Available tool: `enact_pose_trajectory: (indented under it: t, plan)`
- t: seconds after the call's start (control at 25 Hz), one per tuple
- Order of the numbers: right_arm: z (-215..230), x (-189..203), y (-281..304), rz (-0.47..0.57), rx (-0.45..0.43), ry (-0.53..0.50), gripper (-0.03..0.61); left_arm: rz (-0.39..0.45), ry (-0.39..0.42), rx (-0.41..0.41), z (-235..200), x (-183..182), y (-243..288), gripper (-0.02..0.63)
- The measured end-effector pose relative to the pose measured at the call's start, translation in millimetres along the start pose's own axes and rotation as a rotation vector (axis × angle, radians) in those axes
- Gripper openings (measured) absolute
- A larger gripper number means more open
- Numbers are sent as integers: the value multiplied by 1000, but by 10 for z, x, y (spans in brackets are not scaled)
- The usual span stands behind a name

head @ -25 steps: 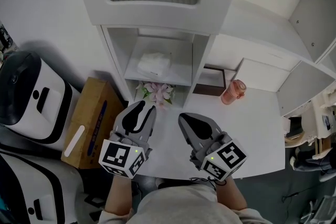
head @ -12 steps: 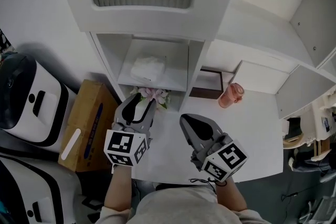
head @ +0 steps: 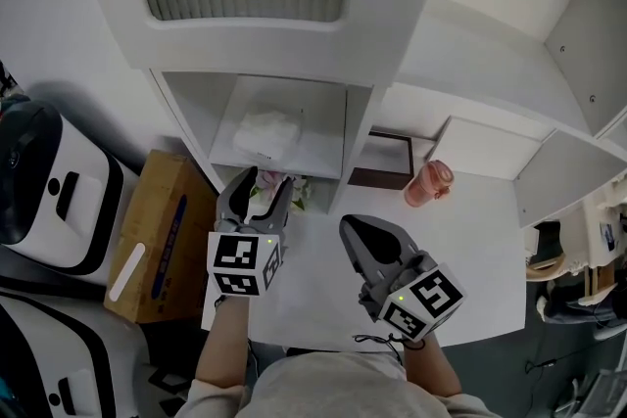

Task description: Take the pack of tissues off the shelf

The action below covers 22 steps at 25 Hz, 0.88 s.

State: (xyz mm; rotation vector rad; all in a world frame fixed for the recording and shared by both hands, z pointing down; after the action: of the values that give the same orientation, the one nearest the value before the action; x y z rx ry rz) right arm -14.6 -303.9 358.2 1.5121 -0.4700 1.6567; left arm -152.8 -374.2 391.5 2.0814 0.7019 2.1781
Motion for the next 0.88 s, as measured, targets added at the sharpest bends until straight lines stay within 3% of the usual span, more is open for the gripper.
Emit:
enact_pose_trajectory:
  t: [0.44,0.64,0.88]
  plan:
    - [269,-19,9,-4,9,18,1,-40,-6,-83,-80,2,328,242]
    - [348,-6,29,-4,8,28,2,-52,-32,-119,-197,16,388,107]
    - [355,5,50,-6,0,34,2,-25,-30,-116,-199,-33,333,21]
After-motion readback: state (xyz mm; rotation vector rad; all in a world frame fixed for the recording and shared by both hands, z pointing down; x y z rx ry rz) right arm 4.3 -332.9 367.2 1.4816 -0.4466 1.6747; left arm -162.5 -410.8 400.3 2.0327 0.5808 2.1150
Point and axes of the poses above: the fingertips, and each gripper's own axes: y forward along the fingers, z to its right, x out of its underside, the point moved 2 cm from there along -y, backward along the fingers, and after that the axes turned 11 degrees about -z, right-handed, at the moved point
